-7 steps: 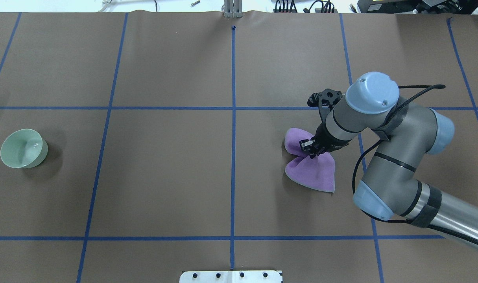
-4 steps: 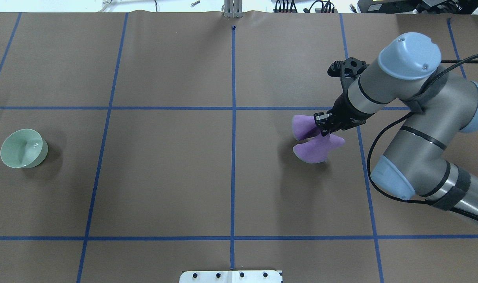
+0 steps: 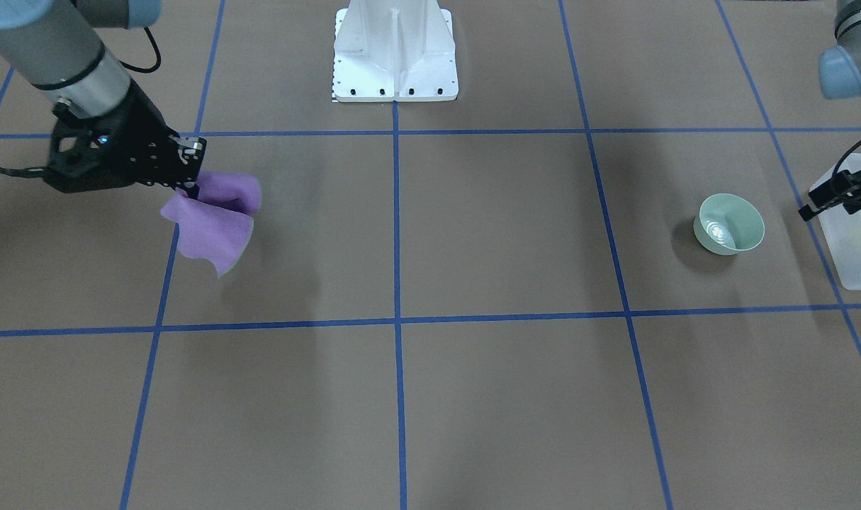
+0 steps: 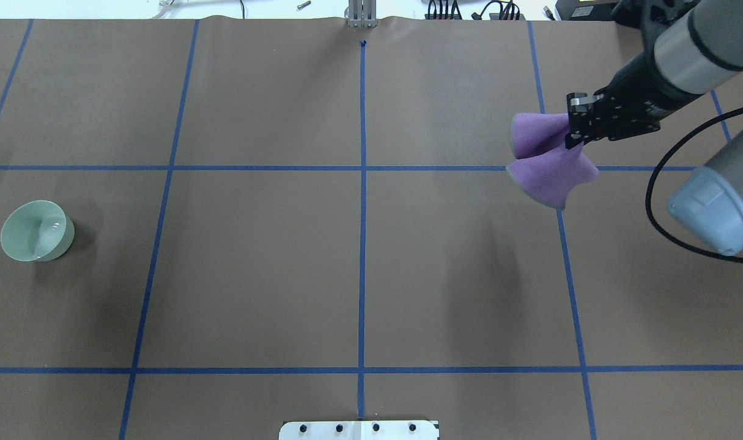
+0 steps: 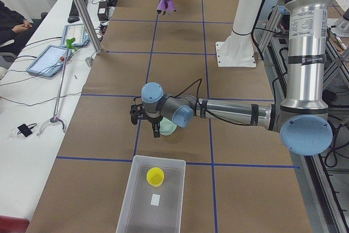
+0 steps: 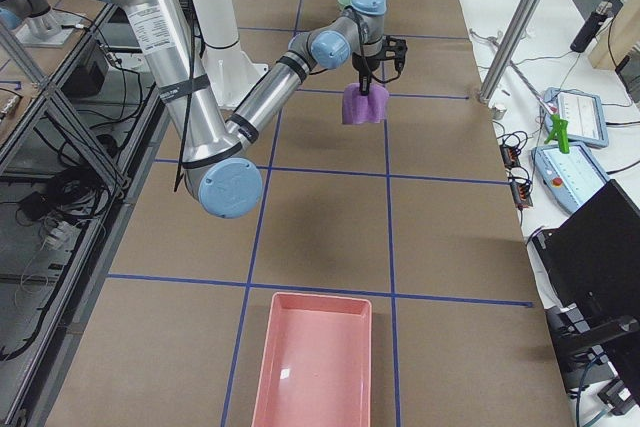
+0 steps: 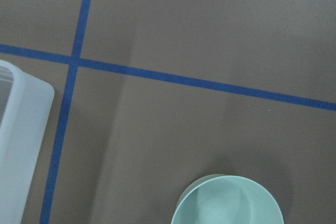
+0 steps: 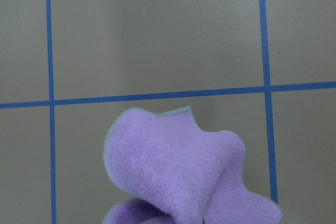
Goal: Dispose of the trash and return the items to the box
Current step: 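Lift the purple cloth toward the pink bin while the left gripper grasps the bowl, then drop the cloth into the pink bin while the left gripper lifts the green bowl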
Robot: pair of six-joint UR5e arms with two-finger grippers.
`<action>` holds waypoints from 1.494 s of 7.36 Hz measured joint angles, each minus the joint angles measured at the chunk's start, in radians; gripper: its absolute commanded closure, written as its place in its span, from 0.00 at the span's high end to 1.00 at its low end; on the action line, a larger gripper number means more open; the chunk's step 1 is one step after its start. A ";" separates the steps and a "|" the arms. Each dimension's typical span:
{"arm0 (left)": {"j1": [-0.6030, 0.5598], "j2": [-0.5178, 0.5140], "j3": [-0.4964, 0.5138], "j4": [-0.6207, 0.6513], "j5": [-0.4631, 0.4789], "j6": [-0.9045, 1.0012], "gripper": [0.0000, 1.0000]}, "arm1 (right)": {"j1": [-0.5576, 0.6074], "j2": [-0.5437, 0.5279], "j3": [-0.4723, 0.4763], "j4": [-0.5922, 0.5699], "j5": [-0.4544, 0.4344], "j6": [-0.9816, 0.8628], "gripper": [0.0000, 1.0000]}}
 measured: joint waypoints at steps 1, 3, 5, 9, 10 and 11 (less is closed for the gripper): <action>0.037 0.002 0.014 -0.018 0.033 -0.011 0.98 | 0.055 -0.014 0.010 -0.020 0.023 -0.010 0.00; 0.075 0.002 0.060 -0.092 0.060 -0.033 0.98 | 0.153 -0.090 0.014 -0.034 0.034 -0.130 0.00; 0.118 -0.007 0.110 -0.185 0.074 -0.092 0.87 | 0.232 -0.185 0.013 -0.038 0.032 -0.306 0.00; 0.151 -0.019 0.150 -0.256 0.081 -0.149 0.00 | 0.333 -0.314 -0.017 -0.038 -0.027 -0.606 0.00; 0.151 -0.023 0.149 -0.256 0.078 -0.156 0.00 | 0.367 -0.341 -0.035 -0.037 -0.036 -0.687 0.00; 0.151 -0.028 0.144 -0.252 0.058 -0.160 0.00 | 0.406 -0.362 -0.062 -0.036 -0.047 -0.768 0.00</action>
